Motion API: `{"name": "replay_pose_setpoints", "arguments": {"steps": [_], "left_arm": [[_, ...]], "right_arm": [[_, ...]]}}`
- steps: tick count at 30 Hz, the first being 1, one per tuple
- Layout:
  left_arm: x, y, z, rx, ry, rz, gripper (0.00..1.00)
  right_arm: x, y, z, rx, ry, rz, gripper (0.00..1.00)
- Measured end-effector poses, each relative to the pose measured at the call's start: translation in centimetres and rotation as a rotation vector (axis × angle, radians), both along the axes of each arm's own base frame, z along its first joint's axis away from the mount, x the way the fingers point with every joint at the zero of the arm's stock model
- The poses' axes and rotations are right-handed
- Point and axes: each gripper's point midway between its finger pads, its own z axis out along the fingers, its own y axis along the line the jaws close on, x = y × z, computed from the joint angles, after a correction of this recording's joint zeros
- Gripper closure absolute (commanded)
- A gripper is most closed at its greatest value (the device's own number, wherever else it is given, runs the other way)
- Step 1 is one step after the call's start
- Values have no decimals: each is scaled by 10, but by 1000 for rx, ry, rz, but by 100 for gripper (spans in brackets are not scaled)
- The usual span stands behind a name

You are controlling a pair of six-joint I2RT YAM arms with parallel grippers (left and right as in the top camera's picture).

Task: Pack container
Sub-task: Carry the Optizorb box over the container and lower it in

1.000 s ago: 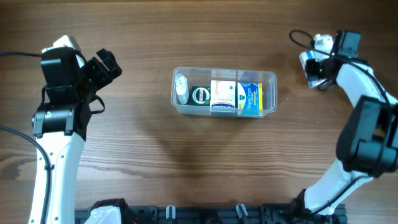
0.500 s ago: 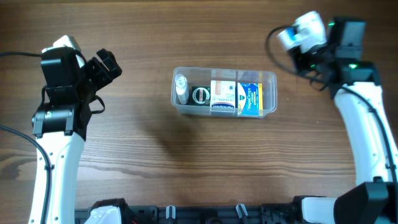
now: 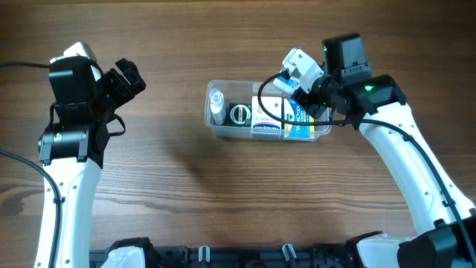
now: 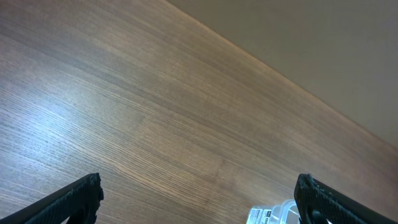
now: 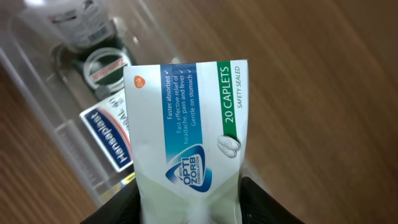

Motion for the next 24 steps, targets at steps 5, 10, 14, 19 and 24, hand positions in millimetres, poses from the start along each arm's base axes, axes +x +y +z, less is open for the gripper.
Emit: {"name": "replay_pose_setpoints", "arguments": {"steps": [5,10,14,19,24], "left_arm": [[0,0,0,0,0,0,0],[0,0,0,0,0,0,0],[0,0,0,0,0,0,0],[0,0,0,0,0,0,0],[0,0,0,0,0,0,0]], "right_arm": [[-4,-1,-10,-14,42,4,54],[-4,5,-30,-21,92,54,53],[-4,9,-48,-41,129,117,49],[-5,12,-60,-62,139,195,46],[-4,14,-75,-79,162,248,42]]}}
